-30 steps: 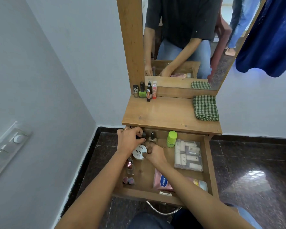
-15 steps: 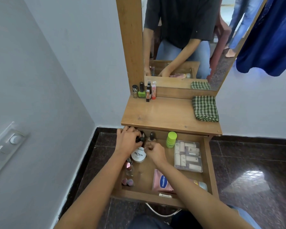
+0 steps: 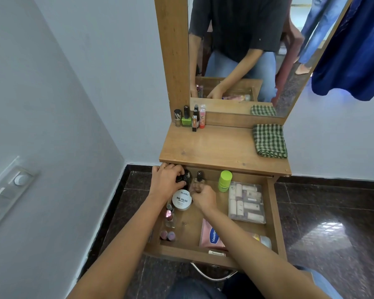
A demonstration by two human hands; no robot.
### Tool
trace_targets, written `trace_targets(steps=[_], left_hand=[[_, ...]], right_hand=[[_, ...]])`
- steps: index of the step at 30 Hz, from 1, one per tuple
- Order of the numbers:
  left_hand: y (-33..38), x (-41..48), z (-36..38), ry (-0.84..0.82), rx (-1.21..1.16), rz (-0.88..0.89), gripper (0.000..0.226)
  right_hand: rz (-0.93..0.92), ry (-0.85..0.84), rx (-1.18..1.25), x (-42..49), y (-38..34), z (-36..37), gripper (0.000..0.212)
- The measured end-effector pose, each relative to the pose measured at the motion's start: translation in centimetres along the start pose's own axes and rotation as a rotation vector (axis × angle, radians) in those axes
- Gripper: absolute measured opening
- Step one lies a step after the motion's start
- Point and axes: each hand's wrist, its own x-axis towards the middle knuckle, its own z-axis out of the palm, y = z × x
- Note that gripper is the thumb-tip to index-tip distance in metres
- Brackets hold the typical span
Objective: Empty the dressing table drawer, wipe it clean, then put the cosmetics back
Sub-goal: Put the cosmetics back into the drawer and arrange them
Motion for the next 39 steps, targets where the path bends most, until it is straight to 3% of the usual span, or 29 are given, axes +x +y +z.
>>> trace_targets(steps=[6,23,31,39], left_hand=[[0.1,-0.2,-0.2,0.016,-0.004,-0.018,0.03],[0.6,-0.1,0.1,-0.006,-0.003,-0.034,0.032],[0.5,-0.7,-0.8,0.053,-0.045,-0.005,0.032],[1.6,-0.3,-4.4,0.291,-0.352,-0.023,0.019]], right_hand=[[-0.022,0.204,-0.045,0.0,0.5,-1.8,0.019],[-0.059,0.235,-0.064,1.1,-1.3,-0.6,0.017],[-0.083,0.169,-0.059,-0.1,-1.3,-1.2,0.018],[-0.428,0.168,-0.076,-1.3,-4.3,-5.0,0.014]])
